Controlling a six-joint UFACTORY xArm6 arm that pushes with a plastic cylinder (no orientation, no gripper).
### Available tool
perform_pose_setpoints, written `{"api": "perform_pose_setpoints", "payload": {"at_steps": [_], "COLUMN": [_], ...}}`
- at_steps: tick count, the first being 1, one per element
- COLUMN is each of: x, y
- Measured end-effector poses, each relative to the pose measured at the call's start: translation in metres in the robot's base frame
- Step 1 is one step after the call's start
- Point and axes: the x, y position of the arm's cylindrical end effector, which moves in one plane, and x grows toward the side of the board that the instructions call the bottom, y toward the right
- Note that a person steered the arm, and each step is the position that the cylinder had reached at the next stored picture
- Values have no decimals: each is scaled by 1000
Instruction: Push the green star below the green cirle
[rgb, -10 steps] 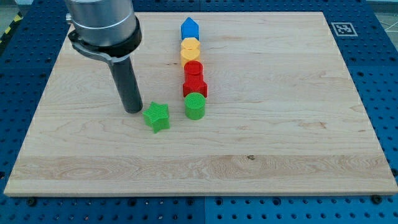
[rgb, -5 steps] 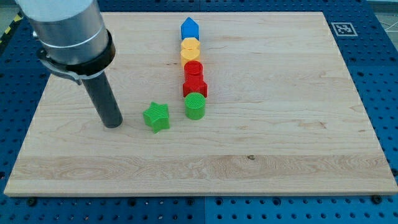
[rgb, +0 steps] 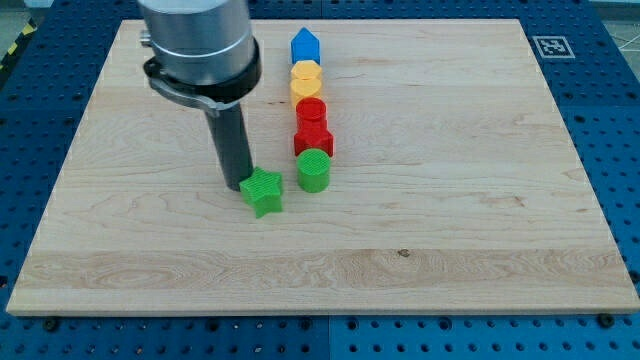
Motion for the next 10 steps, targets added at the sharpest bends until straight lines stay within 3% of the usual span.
{"api": "perform_pose_setpoints", "payload": {"at_steps": [3,10], "x": [31,39], "y": [8,50]}}
